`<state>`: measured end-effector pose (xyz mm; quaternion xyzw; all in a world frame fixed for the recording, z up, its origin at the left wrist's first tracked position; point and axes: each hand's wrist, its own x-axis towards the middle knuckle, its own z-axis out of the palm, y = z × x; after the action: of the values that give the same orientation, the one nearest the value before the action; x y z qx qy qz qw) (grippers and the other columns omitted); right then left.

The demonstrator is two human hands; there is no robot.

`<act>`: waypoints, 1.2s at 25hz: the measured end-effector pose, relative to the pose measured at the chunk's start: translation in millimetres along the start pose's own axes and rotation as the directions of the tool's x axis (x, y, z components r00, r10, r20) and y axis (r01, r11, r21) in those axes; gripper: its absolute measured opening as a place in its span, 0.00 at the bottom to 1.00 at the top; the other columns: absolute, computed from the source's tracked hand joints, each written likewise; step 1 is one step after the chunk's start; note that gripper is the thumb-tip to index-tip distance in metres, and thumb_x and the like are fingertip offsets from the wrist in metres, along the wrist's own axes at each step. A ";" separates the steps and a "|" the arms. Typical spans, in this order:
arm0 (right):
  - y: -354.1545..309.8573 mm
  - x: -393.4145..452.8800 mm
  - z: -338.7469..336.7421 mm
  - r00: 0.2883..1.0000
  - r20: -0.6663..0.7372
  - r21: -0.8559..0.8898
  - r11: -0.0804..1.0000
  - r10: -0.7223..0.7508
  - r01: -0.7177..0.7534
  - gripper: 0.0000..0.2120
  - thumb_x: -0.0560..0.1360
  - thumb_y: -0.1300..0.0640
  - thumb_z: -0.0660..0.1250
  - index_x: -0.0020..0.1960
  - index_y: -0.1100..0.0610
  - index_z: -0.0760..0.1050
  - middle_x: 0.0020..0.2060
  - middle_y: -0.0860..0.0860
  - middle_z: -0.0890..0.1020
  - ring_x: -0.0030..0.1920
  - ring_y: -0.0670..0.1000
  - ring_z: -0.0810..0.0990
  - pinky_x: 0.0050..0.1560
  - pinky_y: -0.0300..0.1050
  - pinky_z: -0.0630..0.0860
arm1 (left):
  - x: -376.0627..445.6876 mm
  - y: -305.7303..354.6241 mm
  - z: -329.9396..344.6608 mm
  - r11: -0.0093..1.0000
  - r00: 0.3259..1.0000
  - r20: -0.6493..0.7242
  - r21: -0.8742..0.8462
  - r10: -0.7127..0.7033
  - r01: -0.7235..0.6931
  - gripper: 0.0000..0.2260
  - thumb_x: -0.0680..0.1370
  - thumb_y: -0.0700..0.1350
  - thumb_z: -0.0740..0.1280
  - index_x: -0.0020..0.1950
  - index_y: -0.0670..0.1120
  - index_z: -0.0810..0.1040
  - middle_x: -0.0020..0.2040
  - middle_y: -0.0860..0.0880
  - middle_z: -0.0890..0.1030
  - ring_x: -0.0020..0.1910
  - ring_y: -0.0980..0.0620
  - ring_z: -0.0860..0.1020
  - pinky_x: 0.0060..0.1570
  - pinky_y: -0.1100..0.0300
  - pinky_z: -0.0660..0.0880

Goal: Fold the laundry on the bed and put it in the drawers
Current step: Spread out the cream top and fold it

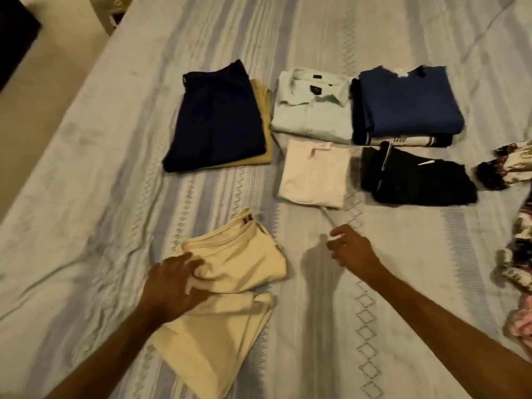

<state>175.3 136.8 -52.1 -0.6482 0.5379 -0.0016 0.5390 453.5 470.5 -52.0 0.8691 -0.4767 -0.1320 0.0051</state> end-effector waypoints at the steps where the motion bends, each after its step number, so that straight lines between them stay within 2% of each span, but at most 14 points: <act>1: -8.4 -9.7 28.3 0.992 0.062 -0.120 0.986 -0.111 0.118 0.14 0.76 0.60 0.74 0.60 0.55 0.77 0.48 0.56 0.86 0.47 0.57 0.85 0.49 0.51 0.80 | 0.2 4.4 4.8 0.998 0.996 0.079 0.047 -0.044 0.040 0.31 0.70 0.63 0.74 0.69 0.51 0.78 0.64 0.47 0.81 0.59 0.42 0.80 0.56 0.43 0.77; 3: -24.1 -28.8 87.0 0.949 0.193 -0.266 0.917 -0.251 0.297 0.24 0.75 0.52 0.76 0.68 0.51 0.73 0.60 0.53 0.81 0.58 0.55 0.81 0.60 0.50 0.78 | -4.1 -8.6 19.4 0.996 0.993 0.078 -0.008 -0.086 0.087 0.22 0.75 0.51 0.75 0.67 0.47 0.79 0.60 0.45 0.80 0.57 0.39 0.79 0.54 0.44 0.76; 6: -48.9 -39.9 164.3 0.900 0.227 -0.387 0.814 -0.372 0.434 0.41 0.74 0.44 0.76 0.81 0.50 0.61 0.76 0.54 0.67 0.74 0.56 0.67 0.73 0.55 0.68 | -9.8 -39.0 16.0 0.879 0.997 0.036 -0.471 -0.064 0.074 0.14 0.75 0.41 0.78 0.59 0.46 0.82 0.51 0.48 0.78 0.50 0.54 0.80 0.53 0.56 0.76; 7: -58.7 -39.1 185.8 0.915 0.187 -0.434 0.806 -0.358 0.404 0.45 0.73 0.43 0.76 0.83 0.50 0.56 0.79 0.55 0.62 0.78 0.58 0.63 0.75 0.58 0.65 | -15.9 -51.9 6.6 0.827 0.997 0.029 -0.557 -0.068 0.073 0.17 0.73 0.41 0.80 0.59 0.48 0.82 0.51 0.51 0.77 0.50 0.62 0.78 0.52 0.64 0.74; 9: -73.1 -32.9 211.8 0.990 0.013 -0.485 0.865 -0.137 0.126 0.51 0.71 0.42 0.77 0.84 0.49 0.50 0.81 0.56 0.56 0.80 0.61 0.56 0.76 0.65 0.60 | -26.9 -83.4 -17.9 0.758 0.995 0.065 -0.645 -0.077 0.101 0.26 0.67 0.45 0.83 0.63 0.53 0.79 0.53 0.56 0.77 0.51 0.65 0.77 0.49 0.73 0.72; 11: -79.3 -25.5 218.1 0.985 -0.165 -0.490 0.862 0.058 -0.133 0.41 0.72 0.41 0.75 0.78 0.50 0.61 0.75 0.57 0.66 0.76 0.62 0.63 0.71 0.67 0.64 | -37.6 -120.1 -43.7 0.735 0.975 0.192 -0.644 -0.113 0.212 0.27 0.65 0.47 0.83 0.62 0.54 0.78 0.50 0.56 0.81 0.46 0.62 0.80 0.42 0.72 0.73; 12: -81.2 -24.8 219.0 0.981 -0.189 -0.493 0.859 0.050 -0.139 0.31 0.74 0.41 0.73 0.72 0.51 0.69 0.70 0.57 0.74 0.71 0.62 0.71 0.68 0.62 0.69 | -40.3 -137.6 -53.3 0.773 0.966 0.230 -0.589 -0.121 0.237 0.22 0.67 0.45 0.82 0.58 0.54 0.81 0.45 0.55 0.84 0.43 0.61 0.81 0.39 0.73 0.72; 14: -81.9 -28.9 213.6 0.988 -0.125 -0.452 0.892 -0.086 0.021 0.15 0.78 0.46 0.71 0.60 0.54 0.79 0.57 0.55 0.83 0.59 0.59 0.80 0.57 0.49 0.73 | -40.3 -167.3 -68.9 0.847 0.972 0.182 -0.483 -0.150 0.221 0.09 0.72 0.45 0.80 0.49 0.55 0.85 0.38 0.55 0.84 0.39 0.61 0.81 0.38 0.74 0.70; 16: -94.4 -47.2 202.8 0.982 -0.079 -0.271 0.952 -0.170 0.143 0.08 0.79 0.51 0.72 0.53 0.56 0.81 0.47 0.53 0.84 0.50 0.55 0.81 0.50 0.45 0.72 | -42.1 -190.5 -84.2 0.837 0.976 0.102 -0.502 -0.195 0.219 0.04 0.74 0.49 0.78 0.46 0.53 0.86 0.37 0.53 0.85 0.39 0.59 0.82 0.41 0.68 0.74; 19: -131.4 -82.8 172.0 0.992 0.103 0.203 0.978 -0.072 0.050 0.04 0.79 0.64 0.70 0.51 0.56 0.80 0.43 0.52 0.85 0.46 0.54 0.82 0.48 0.49 0.79 | -42.9 -209.0 -102.8 0.781 0.978 0.036 -0.597 -0.203 0.184 0.01 0.78 0.47 0.75 0.48 0.53 0.86 0.37 0.54 0.85 0.39 0.67 0.81 0.39 0.72 0.71; 21: -152.7 -102.9 153.8 0.978 0.204 0.253 0.968 -0.055 0.002 0.08 0.77 0.67 0.68 0.50 0.56 0.79 0.42 0.52 0.83 0.43 0.51 0.81 0.48 0.48 0.79 | -43.1 -210.5 -105.3 0.756 0.984 0.020 -0.637 -0.179 0.150 0.03 0.81 0.50 0.72 0.49 0.56 0.85 0.39 0.54 0.85 0.42 0.65 0.81 0.42 0.66 0.74; 24: -167.9 -122.7 131.6 0.976 0.210 0.414 0.910 -0.060 -0.033 0.11 0.74 0.68 0.62 0.41 0.54 0.76 0.38 0.50 0.76 0.40 0.48 0.74 0.42 0.44 0.69 | -46.9 -199.7 -106.3 0.443 0.970 0.113 -0.874 -0.215 0.200 0.07 0.83 0.50 0.68 0.53 0.51 0.86 0.46 0.50 0.86 0.46 0.52 0.84 0.48 0.53 0.81; 26: -167.6 -129.9 118.5 0.980 0.188 0.481 0.876 -0.064 -0.035 0.10 0.70 0.68 0.58 0.38 0.54 0.73 0.36 0.50 0.71 0.38 0.48 0.69 0.40 0.45 0.65 | -48.4 -181.4 -109.7 0.196 0.961 0.194 -0.953 -0.196 0.233 0.08 0.83 0.47 0.67 0.53 0.48 0.86 0.46 0.47 0.86 0.45 0.49 0.84 0.45 0.54 0.81; 30: -154.8 -139.0 103.7 0.961 0.276 0.420 0.901 -0.011 -0.111 0.07 0.73 0.62 0.60 0.38 0.55 0.72 0.36 0.51 0.70 0.36 0.49 0.68 0.39 0.46 0.65 | -42.0 -137.3 -127.3 0.050 0.961 0.232 -0.969 -0.154 0.242 0.09 0.84 0.47 0.65 0.52 0.45 0.83 0.43 0.47 0.84 0.40 0.54 0.81 0.37 0.63 0.78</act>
<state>284.7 281.5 93.2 -0.4927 0.4619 -0.0178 0.7373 575.4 565.4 61.8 0.6866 -0.1374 -0.4465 0.5571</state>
